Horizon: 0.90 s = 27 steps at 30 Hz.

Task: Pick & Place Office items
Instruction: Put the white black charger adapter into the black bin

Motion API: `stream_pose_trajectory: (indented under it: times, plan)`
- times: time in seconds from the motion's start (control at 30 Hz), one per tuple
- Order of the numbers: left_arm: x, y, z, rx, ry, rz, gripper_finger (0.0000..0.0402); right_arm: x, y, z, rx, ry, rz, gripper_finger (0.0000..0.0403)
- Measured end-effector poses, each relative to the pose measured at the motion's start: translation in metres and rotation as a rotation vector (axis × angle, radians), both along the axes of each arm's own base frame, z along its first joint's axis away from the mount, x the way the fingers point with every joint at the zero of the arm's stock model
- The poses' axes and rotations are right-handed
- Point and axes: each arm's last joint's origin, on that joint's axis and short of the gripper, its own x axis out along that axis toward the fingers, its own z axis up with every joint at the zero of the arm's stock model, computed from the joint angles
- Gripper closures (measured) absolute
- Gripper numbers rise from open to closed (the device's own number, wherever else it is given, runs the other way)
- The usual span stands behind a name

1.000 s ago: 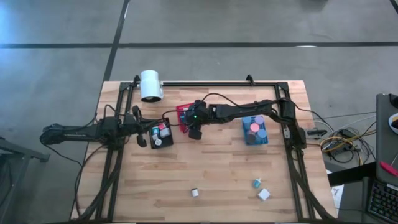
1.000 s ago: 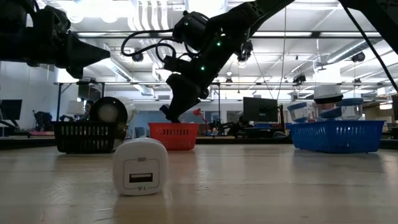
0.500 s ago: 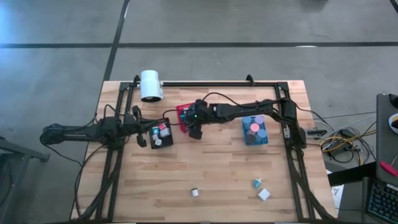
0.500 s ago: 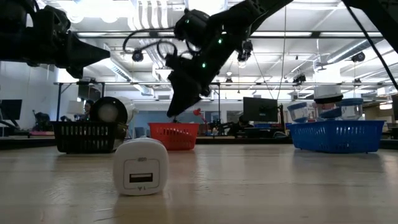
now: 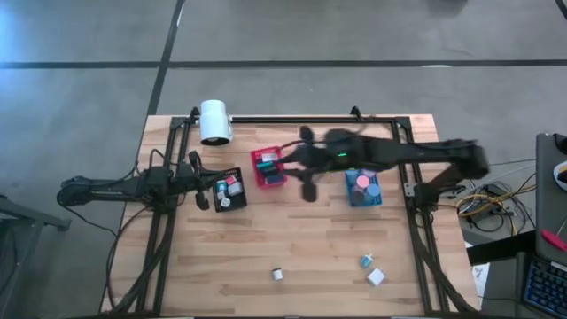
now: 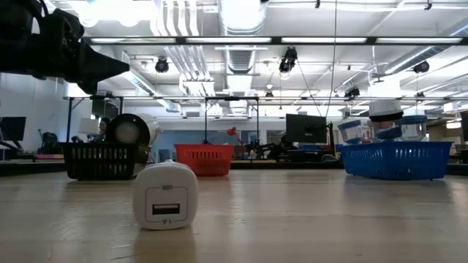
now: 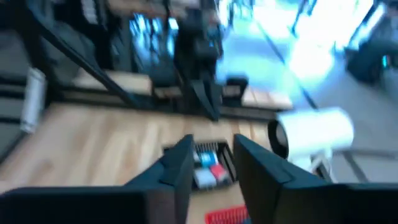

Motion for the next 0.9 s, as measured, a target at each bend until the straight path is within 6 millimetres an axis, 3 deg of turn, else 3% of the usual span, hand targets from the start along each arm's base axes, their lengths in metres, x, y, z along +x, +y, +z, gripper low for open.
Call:
stream_pose_trajectory:
  times: [0.13,0.23,0.5,0.67,0.9]
  plan:
    - [0.0,0.0,0.0,-0.004,0.0,0.0,0.0392,-0.049,0.004,0.017,0.061,-0.166,0.086,0.0356]
    - [0.0,0.0,0.0,-0.011,-0.002,0.0,0.0392,-0.086,0.004,0.014,0.109,-0.26,0.09,0.0385]
    - [0.0,0.0,-0.001,0.004,0.013,0.0,0.0392,-0.162,0.004,-0.031,0.17,-0.39,0.071,0.0394]
    - [0.0,0.0,-0.002,0.001,0.019,0.001,0.0392,-0.192,0.004,-0.064,0.182,-0.461,0.075,0.0394]
    - [0.0,0.0,-0.002,-0.021,0.012,0.002,0.0392,-0.208,0.003,-0.115,0.212,-0.55,0.06,0.0394]
